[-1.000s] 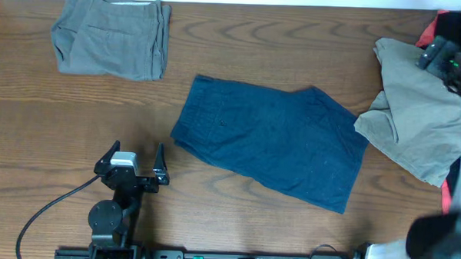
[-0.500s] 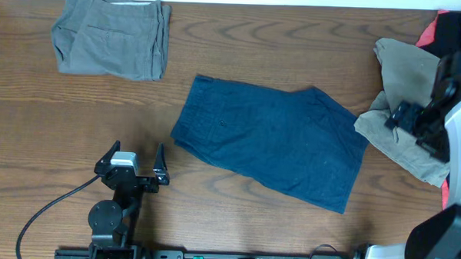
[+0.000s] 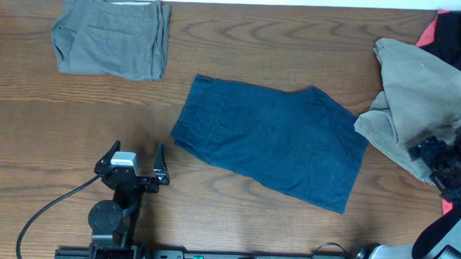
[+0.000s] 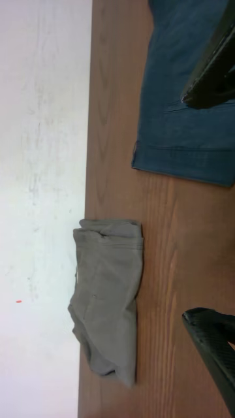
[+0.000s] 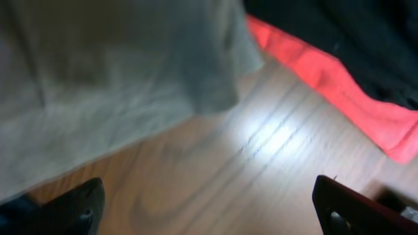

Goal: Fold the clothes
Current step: 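Lower the khaki pants onto the right pile and open the right gripper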

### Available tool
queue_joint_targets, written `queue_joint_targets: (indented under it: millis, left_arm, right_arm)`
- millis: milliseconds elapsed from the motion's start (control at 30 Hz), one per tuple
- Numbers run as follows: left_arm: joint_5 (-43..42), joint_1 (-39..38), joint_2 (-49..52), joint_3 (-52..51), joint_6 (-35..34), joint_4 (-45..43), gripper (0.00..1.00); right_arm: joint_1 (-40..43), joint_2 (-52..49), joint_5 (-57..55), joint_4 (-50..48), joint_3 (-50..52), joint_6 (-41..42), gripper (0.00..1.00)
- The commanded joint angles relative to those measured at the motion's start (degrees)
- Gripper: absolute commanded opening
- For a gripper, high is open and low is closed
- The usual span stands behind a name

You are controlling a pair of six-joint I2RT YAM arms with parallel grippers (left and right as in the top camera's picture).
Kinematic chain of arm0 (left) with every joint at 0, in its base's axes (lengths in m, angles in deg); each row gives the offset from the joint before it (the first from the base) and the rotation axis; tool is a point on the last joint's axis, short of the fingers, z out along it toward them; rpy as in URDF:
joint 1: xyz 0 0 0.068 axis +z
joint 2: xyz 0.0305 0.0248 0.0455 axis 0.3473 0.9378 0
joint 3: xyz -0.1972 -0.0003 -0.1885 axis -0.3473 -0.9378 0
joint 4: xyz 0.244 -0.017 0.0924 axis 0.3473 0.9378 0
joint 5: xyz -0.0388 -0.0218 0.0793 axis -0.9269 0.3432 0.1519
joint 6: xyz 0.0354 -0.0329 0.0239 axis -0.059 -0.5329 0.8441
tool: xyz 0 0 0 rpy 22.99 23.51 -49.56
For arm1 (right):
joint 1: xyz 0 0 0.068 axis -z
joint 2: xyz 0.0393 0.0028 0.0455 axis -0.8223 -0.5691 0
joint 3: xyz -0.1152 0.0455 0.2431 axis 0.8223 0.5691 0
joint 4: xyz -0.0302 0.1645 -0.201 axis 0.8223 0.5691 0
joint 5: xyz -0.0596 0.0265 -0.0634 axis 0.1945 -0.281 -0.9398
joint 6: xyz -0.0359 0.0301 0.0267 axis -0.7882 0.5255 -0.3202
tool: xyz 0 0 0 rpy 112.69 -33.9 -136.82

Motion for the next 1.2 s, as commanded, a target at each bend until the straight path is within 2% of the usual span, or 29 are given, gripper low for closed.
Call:
queue_joint_targets:
  millis: [0, 233, 733, 800, 867, 933, 1033, 1167]
  left_arm:
    - [-1.2, -0.2, -0.5, -1.0, -0.5, 1.8, 0.98]
    - [-1.2, -0.2, -0.5, -1.0, -0.5, 1.8, 0.98]
    - [-1.2, -0.2, -0.5, -1.0, -0.5, 1.8, 0.98]
    - [-1.2, -0.2, -0.5, -1.0, -0.5, 1.8, 0.98]
    - [-1.2, -0.2, -0.5, -1.0, -0.5, 1.8, 0.98]
    - [-1.2, -0.2, -0.5, -1.0, -0.5, 1.8, 0.98]
    - [-1.2, -0.2, -0.5, -1.0, -0.5, 1.8, 0.98]
    - [-1.2, -0.2, -0.5, -1.0, -0.5, 1.8, 0.98]
  right_arm:
    - [3.0, 0.4, 4.4, -3.7, 1.8, -3.0, 0.99]
    - [3.7, -0.5, 4.6, -11.5, 3.5, -3.1, 0.86]
    - [3.8, -11.6, -0.4, -15.0, 3.5, -1.8, 0.85]
    - [3.8, -12.2, -1.5, -15.2, 3.5, -1.8, 0.82]
    - [3.8, -12.2, -1.9, -15.4, 3.5, -1.8, 0.74]
    - [3.8, -12.2, -1.9, -16.0, 3.4, -1.8, 0.62]
    - [4.1, -12.2, -1.9, -16.3, 3.3, -1.3, 0.34]
    - [5.2, -12.2, -1.9, -14.8, 1.7, -0.9, 0.01]
